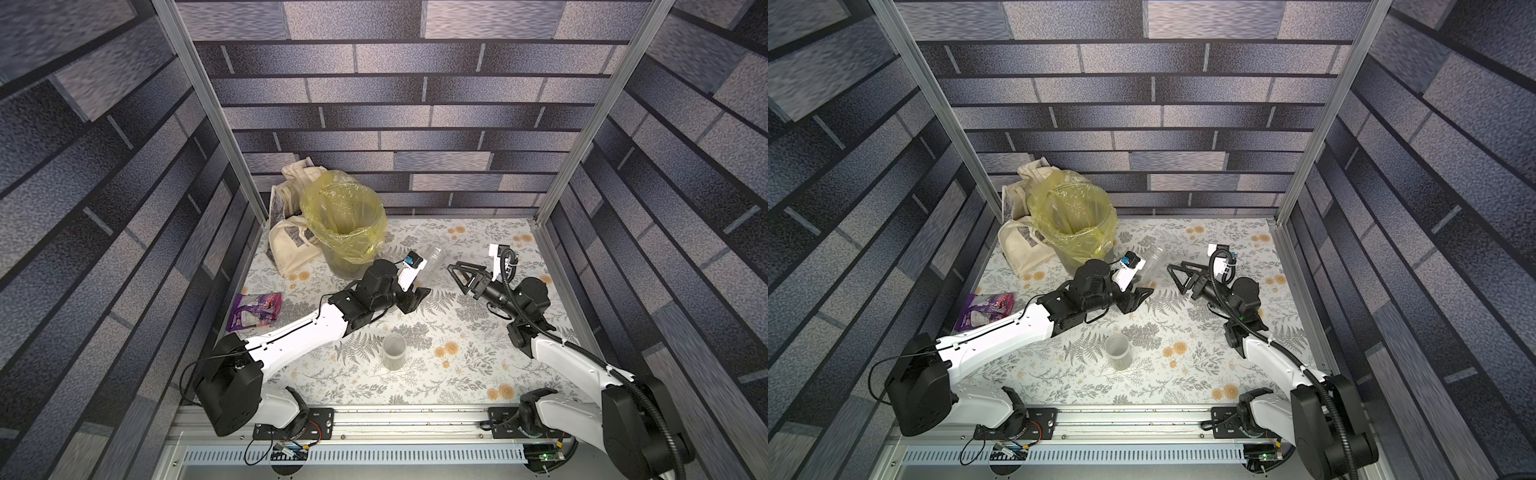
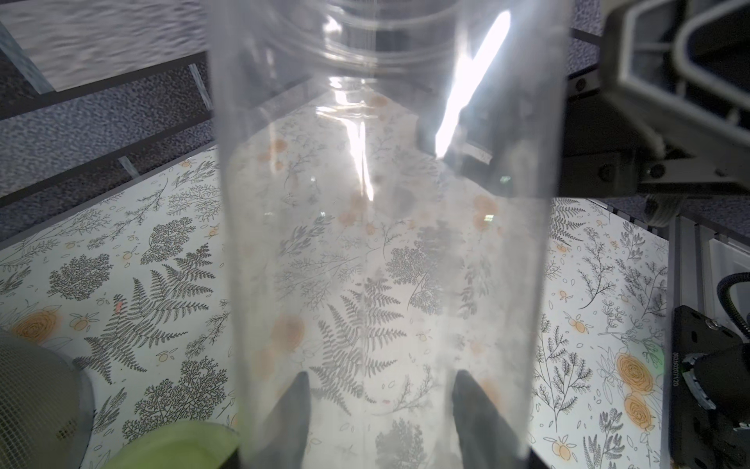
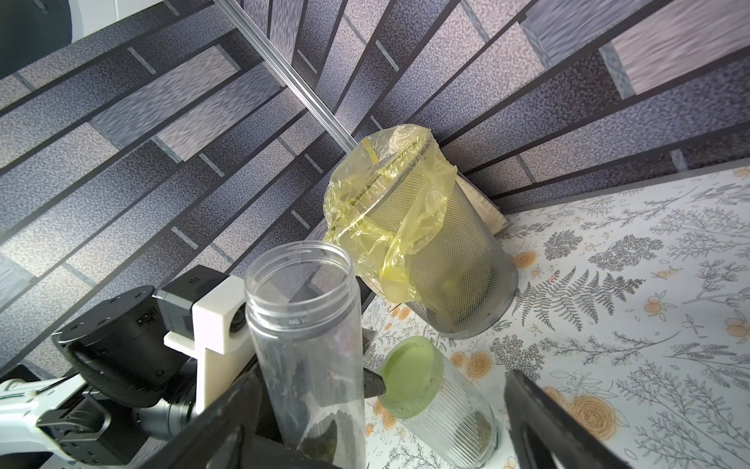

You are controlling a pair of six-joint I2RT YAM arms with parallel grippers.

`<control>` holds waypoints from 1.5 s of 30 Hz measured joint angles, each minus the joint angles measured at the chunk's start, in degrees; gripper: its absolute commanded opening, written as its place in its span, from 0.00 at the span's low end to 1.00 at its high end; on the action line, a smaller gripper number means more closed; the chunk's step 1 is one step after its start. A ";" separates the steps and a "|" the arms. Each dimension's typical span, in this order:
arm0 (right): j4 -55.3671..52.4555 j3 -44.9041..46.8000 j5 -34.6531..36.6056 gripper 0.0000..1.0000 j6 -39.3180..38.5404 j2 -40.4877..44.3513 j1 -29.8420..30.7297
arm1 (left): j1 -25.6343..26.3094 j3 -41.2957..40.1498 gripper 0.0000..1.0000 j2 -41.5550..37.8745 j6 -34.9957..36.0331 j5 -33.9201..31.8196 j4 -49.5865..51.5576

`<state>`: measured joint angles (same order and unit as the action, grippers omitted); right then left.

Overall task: Empty moldy mung beans from jars
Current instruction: Pour the moldy mung beans from the jar into the trash bin.

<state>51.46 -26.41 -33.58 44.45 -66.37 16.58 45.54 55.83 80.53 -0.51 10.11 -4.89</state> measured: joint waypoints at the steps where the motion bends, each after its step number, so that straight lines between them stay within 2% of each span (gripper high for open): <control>1: 0.35 -0.20 -0.22 0.94 0.22 -0.68 0.00 | 0.22 0.55 0.57 0.59 0.00 -0.09 0.07; 9: 0.87 -2.05 -1.73 0.92 0.79 -3.02 0.04 | 1.84 2.12 0.57 3.21 0.02 -1.36 0.98; 15: 1.05 -3.45 -2.45 0.84 0.59 -4.24 0.57 | 2.49 4.48 0.57 5.07 0.04 -2.93 2.01; 24: -1.01 -5.35 -2.54 0.81 0.00 -6.34 1.57 | 4.28 5.42 0.57 6.64 0.68 -3.37 2.71; 37: -6.38 -9.64 -1.90 0.72 -1.66 -9.20 3.63 | 5.27 5.79 0.57 7.61 3.13 -5.53 2.78; 40: -7.17 -9.99 -1.11 0.63 -1.81 -9.57 3.93 | 5.38 6.27 0.57 8.44 3.37 -6.16 2.80; 45: -8.87 -10.82 -0.13 0.42 -2.62 -9.64 4.46 | 5.38 6.36 0.57 8.79 3.23 -7.23 2.75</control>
<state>42.59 -37.23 -33.71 41.82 -76.01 21.04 50.92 62.19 89.32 2.72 2.87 -2.13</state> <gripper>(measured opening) 0.504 0.572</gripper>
